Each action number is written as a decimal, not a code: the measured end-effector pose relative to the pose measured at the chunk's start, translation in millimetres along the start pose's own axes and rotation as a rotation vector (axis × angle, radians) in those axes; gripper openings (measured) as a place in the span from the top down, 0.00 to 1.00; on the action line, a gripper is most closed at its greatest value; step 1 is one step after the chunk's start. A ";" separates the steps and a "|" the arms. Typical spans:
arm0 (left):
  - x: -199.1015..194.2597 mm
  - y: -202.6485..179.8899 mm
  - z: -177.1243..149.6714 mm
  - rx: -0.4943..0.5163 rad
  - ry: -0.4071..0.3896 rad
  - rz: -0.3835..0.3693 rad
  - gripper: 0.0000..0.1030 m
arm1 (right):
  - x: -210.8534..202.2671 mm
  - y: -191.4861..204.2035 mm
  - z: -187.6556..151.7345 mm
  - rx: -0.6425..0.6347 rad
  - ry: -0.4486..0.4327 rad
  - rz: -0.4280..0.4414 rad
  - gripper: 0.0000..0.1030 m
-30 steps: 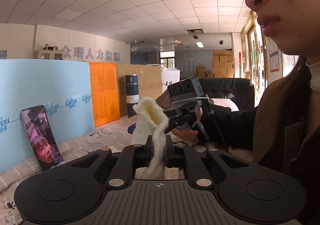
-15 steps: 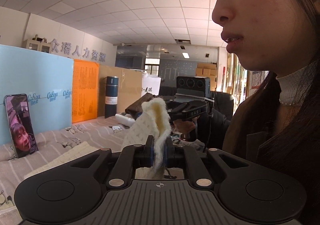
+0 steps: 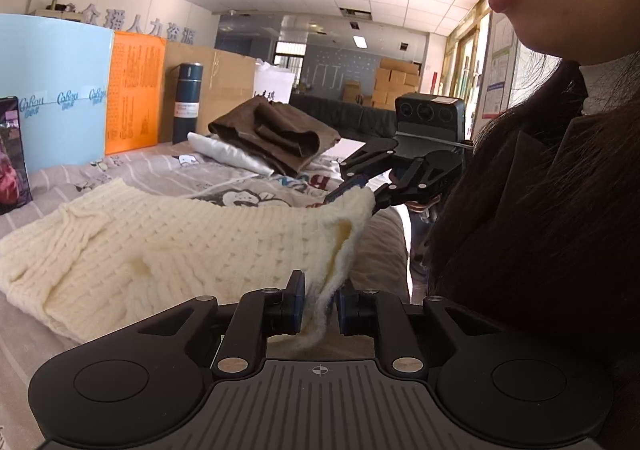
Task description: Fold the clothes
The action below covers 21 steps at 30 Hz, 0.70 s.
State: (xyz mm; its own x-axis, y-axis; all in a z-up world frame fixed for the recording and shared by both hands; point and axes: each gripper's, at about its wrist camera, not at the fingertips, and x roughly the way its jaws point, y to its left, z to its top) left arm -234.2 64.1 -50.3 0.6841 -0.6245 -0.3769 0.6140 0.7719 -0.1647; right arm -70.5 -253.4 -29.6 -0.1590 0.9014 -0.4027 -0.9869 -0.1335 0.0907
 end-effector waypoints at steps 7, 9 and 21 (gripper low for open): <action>-25.3 -29.1 0.0 0.042 -0.046 0.088 0.31 | -33.9 29.5 -2.6 -0.032 -0.085 -0.072 0.36; -35.3 -30.9 7.4 0.069 -0.091 0.141 0.25 | -36.7 23.8 6.6 -0.032 -0.131 -0.122 0.28; 37.8 88.2 60.7 -0.010 0.088 0.779 0.24 | 63.1 -137.7 75.4 0.381 -0.202 -0.291 0.09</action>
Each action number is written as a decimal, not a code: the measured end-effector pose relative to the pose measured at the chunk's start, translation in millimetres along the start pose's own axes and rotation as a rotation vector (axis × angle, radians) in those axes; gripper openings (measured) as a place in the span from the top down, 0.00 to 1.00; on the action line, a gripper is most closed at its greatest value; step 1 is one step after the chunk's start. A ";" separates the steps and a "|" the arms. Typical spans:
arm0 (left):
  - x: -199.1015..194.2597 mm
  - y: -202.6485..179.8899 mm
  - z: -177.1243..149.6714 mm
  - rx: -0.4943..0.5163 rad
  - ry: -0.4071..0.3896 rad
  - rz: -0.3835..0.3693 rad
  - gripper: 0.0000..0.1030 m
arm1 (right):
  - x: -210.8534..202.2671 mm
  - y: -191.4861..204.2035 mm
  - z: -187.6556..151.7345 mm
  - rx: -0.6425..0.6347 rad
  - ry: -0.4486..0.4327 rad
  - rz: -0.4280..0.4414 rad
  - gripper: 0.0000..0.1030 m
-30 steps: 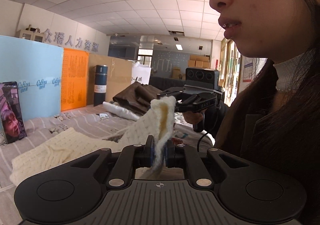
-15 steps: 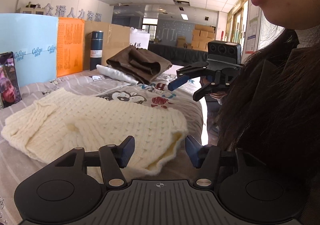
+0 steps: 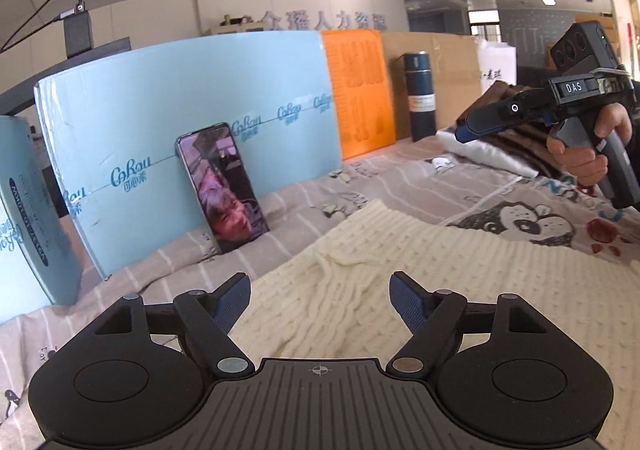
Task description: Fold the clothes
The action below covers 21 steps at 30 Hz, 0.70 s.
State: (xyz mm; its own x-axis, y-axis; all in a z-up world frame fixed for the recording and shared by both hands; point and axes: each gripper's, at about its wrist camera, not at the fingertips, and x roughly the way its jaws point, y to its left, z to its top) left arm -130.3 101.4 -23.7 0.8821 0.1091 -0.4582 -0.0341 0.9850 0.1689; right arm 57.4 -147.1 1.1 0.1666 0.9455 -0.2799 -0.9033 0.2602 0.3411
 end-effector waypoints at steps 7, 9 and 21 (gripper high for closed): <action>64.5 -14.8 4.9 0.009 0.126 -0.014 0.16 | 114.8 -30.1 -3.2 0.116 0.199 -0.141 0.09; 76.5 -14.0 1.8 0.003 0.153 0.008 0.15 | 133.3 -29.0 -8.1 0.098 0.245 -0.153 0.09; 37.4 38.1 -1.9 -0.180 -0.013 0.110 0.79 | 141.8 -29.9 -19.7 0.078 0.244 -0.122 0.64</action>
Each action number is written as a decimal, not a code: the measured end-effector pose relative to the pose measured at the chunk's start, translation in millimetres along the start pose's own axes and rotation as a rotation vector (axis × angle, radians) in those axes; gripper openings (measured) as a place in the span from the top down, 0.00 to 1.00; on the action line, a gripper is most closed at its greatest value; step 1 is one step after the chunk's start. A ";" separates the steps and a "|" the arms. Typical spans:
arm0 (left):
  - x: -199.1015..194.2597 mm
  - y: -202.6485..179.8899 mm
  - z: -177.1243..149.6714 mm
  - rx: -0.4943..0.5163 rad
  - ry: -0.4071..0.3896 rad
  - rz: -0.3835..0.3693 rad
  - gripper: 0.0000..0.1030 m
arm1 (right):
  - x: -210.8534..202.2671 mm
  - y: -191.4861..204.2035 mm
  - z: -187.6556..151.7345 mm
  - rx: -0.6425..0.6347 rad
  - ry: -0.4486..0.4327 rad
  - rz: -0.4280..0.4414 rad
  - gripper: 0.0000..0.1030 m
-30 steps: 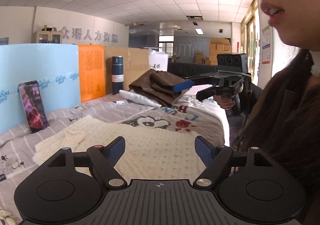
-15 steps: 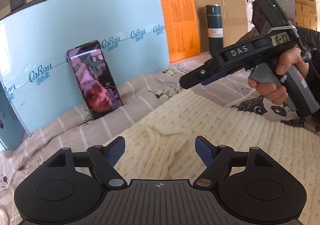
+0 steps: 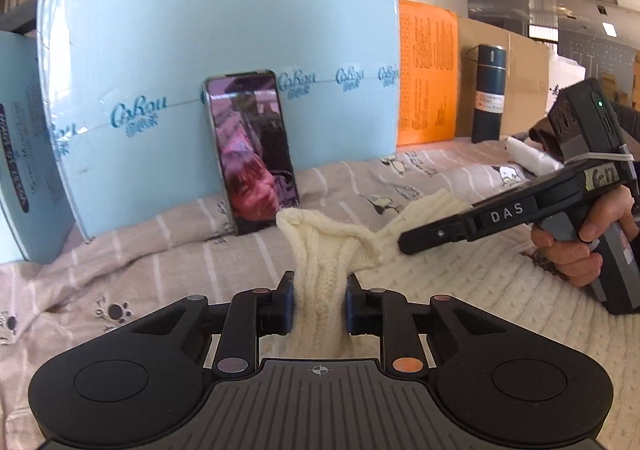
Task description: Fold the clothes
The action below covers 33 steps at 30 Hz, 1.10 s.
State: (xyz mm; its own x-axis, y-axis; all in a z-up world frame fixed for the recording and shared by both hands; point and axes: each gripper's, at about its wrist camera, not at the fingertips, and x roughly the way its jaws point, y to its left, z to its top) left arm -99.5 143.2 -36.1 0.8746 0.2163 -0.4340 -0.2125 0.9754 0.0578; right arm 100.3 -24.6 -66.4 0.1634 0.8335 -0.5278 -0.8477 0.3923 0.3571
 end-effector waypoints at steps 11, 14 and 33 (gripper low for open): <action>-24.5 60.3 27.1 -0.093 -0.200 0.164 0.83 | -38.1 1.4 14.0 0.004 -0.204 -0.085 0.85; -3.8 76.2 19.4 -0.138 -0.120 0.183 0.83 | -39.7 -1.0 16.1 0.018 -0.211 -0.133 0.85; -5.3 47.5 41.8 -0.136 -0.073 0.324 0.17 | -50.2 61.5 40.0 -0.113 -0.273 -0.102 0.20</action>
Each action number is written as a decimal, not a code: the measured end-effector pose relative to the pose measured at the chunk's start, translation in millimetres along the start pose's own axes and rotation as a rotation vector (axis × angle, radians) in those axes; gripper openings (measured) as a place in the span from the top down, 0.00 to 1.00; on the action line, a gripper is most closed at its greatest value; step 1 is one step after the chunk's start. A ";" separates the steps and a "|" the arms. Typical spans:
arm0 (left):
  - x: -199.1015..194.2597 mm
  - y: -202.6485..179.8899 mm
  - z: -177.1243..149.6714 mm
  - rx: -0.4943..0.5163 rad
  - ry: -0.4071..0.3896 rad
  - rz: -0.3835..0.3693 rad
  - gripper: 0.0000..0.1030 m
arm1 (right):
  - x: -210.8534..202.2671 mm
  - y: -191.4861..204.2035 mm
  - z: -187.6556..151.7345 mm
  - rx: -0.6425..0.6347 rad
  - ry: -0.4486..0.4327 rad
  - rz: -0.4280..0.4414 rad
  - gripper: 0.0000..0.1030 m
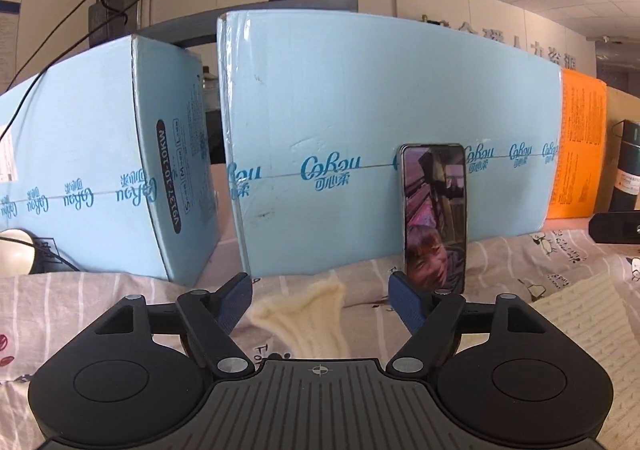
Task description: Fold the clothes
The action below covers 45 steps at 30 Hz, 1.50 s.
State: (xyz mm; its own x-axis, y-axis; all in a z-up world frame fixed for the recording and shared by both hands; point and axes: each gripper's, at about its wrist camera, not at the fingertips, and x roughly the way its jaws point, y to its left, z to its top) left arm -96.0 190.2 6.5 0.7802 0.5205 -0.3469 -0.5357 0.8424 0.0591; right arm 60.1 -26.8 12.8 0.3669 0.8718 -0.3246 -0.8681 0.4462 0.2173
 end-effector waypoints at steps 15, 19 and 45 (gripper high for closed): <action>-37.7 -13.3 12.7 -0.034 -0.135 -0.147 0.11 | -15.0 27.2 8.7 0.030 -0.063 0.088 0.12; -42.4 -1.3 1.6 -0.008 -0.100 -0.088 0.11 | -23.9 18.1 2.6 0.059 -0.057 0.058 0.12; 55.4 55.1 -37.3 -0.482 0.424 0.041 0.10 | -7.4 -67.4 -69.8 0.273 0.237 -0.075 0.12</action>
State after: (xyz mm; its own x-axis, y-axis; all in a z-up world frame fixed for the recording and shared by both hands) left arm -94.3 260.2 -44.4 0.6130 0.3674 -0.6994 -0.7247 0.6141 -0.3126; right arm 92.6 -77.5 -63.7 0.3107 0.7778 -0.5463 -0.7087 0.5726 0.4122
